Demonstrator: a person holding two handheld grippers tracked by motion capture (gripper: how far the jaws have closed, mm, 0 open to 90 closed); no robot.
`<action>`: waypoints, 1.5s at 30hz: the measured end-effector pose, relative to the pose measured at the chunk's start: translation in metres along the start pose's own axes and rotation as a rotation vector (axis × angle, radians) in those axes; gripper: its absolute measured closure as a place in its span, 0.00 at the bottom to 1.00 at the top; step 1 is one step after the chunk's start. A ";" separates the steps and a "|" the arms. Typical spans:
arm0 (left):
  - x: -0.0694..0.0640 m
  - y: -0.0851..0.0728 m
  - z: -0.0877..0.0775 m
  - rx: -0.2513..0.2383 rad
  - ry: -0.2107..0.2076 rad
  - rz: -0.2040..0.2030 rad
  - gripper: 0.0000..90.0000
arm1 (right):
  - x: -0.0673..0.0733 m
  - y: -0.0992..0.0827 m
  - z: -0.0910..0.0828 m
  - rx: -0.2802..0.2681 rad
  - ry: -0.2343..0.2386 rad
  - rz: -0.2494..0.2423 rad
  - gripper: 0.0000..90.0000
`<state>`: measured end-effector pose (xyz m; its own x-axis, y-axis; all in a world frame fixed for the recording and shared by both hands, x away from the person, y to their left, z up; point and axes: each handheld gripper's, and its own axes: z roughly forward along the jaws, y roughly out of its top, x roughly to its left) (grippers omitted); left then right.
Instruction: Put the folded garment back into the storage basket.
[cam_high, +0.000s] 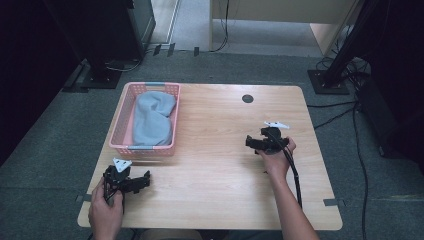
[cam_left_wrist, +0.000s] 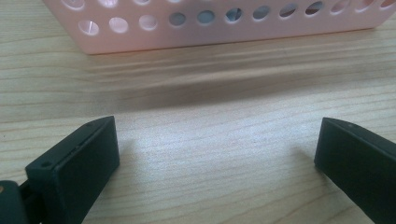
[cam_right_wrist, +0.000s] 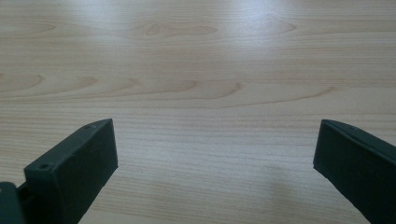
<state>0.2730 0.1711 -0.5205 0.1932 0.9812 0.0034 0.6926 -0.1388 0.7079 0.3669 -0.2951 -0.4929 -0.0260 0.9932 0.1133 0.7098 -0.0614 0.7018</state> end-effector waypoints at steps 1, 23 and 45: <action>0.000 0.000 0.000 0.000 0.000 0.000 0.00 | -0.001 -0.001 0.000 0.001 -0.002 0.002 0.00; 0.000 0.000 0.000 0.000 0.000 0.000 0.00 | -0.025 -0.017 -0.001 0.018 -0.037 0.019 0.00; 0.000 0.000 0.000 0.000 0.002 -0.002 0.00 | -0.051 -0.032 -0.006 0.041 -0.072 0.044 0.00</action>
<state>0.2729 0.1709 -0.5205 0.1905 0.9817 0.0035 0.6926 -0.1369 0.7082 0.3417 -0.3443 -0.5167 0.0554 0.9942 0.0917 0.7374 -0.1027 0.6676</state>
